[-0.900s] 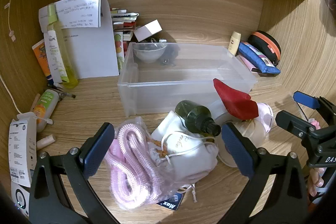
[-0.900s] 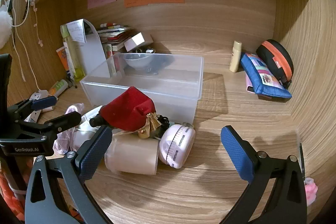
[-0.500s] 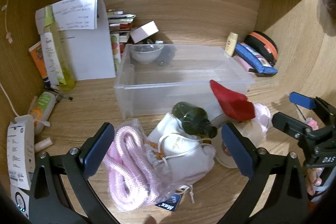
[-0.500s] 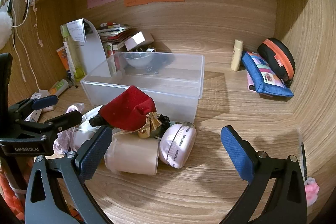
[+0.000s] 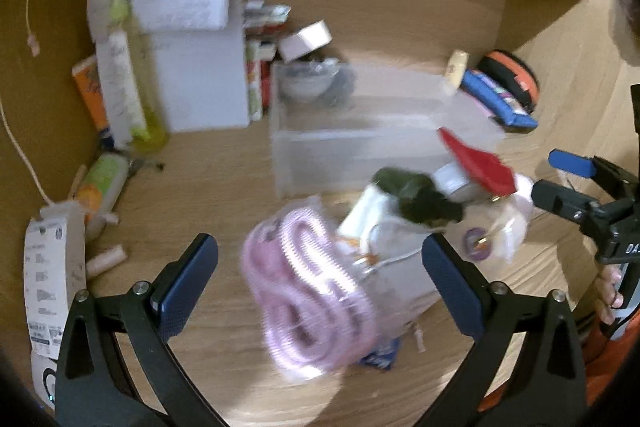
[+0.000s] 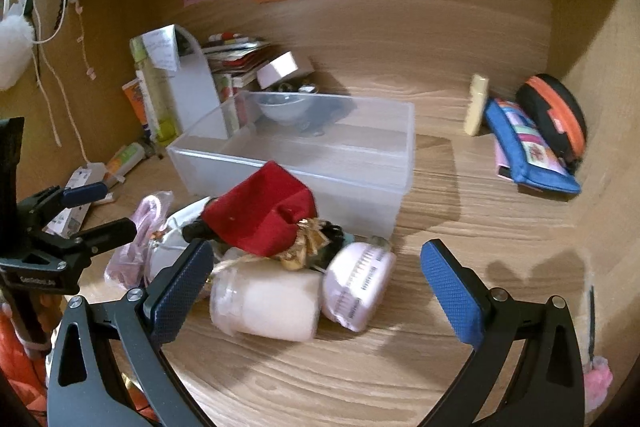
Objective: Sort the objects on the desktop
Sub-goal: 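Grasp the bagged pink rope with the left gripper while the right grasps the red velvet pouch, then carry both items over the clear box and release them inside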
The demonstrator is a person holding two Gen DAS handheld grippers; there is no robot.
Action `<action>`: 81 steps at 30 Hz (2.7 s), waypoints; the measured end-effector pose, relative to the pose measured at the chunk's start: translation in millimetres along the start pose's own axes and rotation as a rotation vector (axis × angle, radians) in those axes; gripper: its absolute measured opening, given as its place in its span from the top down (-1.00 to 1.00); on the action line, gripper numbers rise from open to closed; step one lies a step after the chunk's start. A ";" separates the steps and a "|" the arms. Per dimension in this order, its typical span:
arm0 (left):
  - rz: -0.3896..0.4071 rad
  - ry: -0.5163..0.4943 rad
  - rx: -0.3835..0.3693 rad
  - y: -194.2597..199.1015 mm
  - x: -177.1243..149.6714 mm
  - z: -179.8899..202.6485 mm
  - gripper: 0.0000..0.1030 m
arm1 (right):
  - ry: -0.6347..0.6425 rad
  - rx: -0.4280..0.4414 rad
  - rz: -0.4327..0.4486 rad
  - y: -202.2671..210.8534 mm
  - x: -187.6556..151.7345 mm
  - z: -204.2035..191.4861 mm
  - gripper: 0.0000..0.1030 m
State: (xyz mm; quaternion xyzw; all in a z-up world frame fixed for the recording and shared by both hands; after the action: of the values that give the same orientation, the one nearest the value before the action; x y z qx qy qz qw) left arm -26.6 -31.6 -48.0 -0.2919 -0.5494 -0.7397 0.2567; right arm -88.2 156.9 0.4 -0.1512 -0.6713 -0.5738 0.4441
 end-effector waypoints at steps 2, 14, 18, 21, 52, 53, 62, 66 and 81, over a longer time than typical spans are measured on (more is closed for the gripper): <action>-0.038 0.042 -0.013 -6.1 -2.8 -10.8 -1.00 | 0.017 0.011 -0.010 -4.8 1.1 -5.8 -1.00; -0.152 0.189 -0.131 -37.3 -21.5 -36.3 -1.00 | 0.152 0.042 -0.102 -46.6 9.9 -29.5 -1.00; -0.173 0.218 -0.185 -42.8 -25.0 -38.2 -1.00 | 0.189 0.067 -0.136 -57.8 12.2 -32.5 -0.98; -0.180 0.182 -0.182 -44.6 -26.6 -31.9 -1.00 | 0.198 0.090 -0.164 -66.8 12.3 -34.7 -0.86; -0.023 0.136 -0.199 5.6 -10.1 -14.7 -0.12 | 0.170 0.126 -0.031 -24.8 35.6 -12.0 0.33; -0.010 0.135 -0.196 9.1 -7.6 -15.5 -0.12 | 0.164 0.125 -0.027 -23.9 37.1 -10.6 0.33; 0.093 0.109 -0.154 25.4 21.5 -13.6 -0.12 | 0.148 0.107 0.041 -8.4 56.1 -2.5 0.33; 0.132 0.082 -0.127 28.7 39.9 -11.0 -0.12 | 0.145 0.095 0.072 -2.9 66.7 1.7 0.33; 0.235 0.004 -0.091 25.1 109.5 -2.9 -0.12 | 0.126 0.050 0.159 -6.1 115.3 16.4 0.33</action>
State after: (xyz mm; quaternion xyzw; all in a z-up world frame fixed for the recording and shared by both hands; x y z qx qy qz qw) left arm -85.8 -47.5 46.2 -0.3641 -0.4765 -0.7294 0.3292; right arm -164.1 134.6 86.1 -0.1565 -0.6418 -0.5284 0.5333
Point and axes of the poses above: each gripper's, at about its wrist camera, not at the fingertips, and y roughly against the way its jaws point, z to its right, x to its top, the point moved 5 cm from there along -y, roughly the way its jaws point, and after that the axes turned 11 degrees about -x, right-handed, at the moved point
